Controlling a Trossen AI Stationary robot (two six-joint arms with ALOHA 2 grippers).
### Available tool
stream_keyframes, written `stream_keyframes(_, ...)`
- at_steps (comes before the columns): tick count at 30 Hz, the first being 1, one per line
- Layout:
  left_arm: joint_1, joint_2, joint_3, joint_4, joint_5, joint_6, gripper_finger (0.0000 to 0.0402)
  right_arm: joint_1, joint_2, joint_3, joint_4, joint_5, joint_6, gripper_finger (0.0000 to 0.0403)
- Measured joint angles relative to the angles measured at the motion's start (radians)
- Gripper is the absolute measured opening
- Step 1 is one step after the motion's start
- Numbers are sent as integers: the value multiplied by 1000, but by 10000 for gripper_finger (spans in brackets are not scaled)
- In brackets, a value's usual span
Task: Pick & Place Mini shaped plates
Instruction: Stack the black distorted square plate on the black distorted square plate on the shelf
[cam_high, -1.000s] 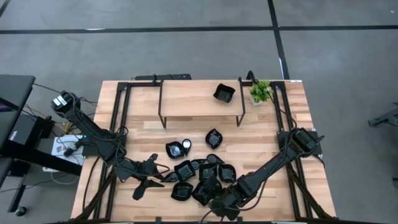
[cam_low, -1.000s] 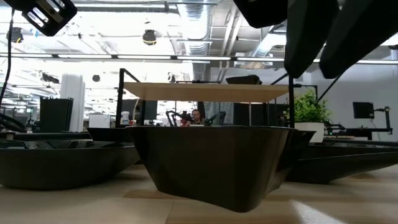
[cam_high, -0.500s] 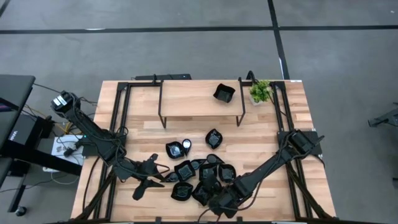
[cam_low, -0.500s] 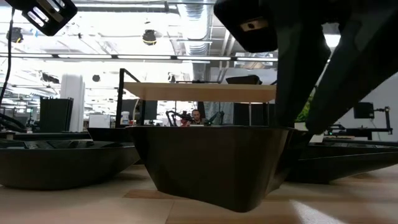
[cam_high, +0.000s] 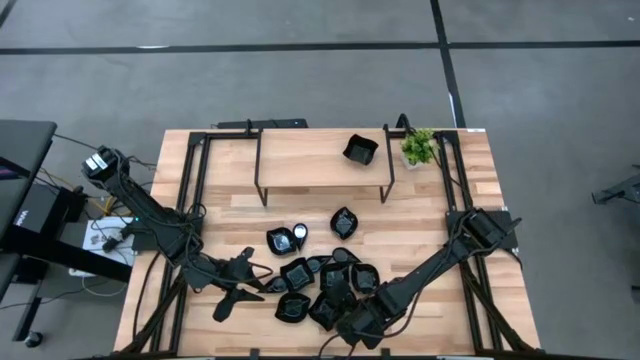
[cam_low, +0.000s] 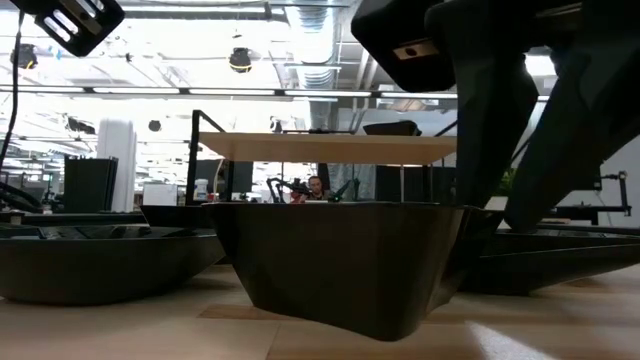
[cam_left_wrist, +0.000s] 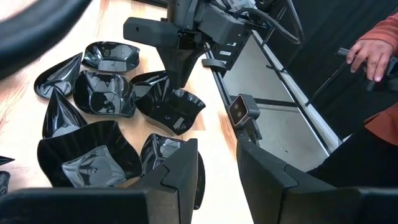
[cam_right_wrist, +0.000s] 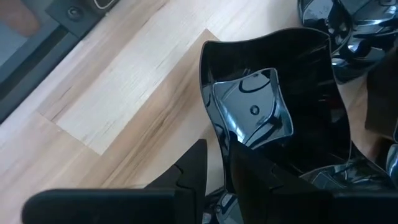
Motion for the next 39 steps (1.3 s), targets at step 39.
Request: stream_keyframes(39, 0, 0, 0, 5, 0, 0, 113, -13, -2, 0, 1, 0, 20, 3)
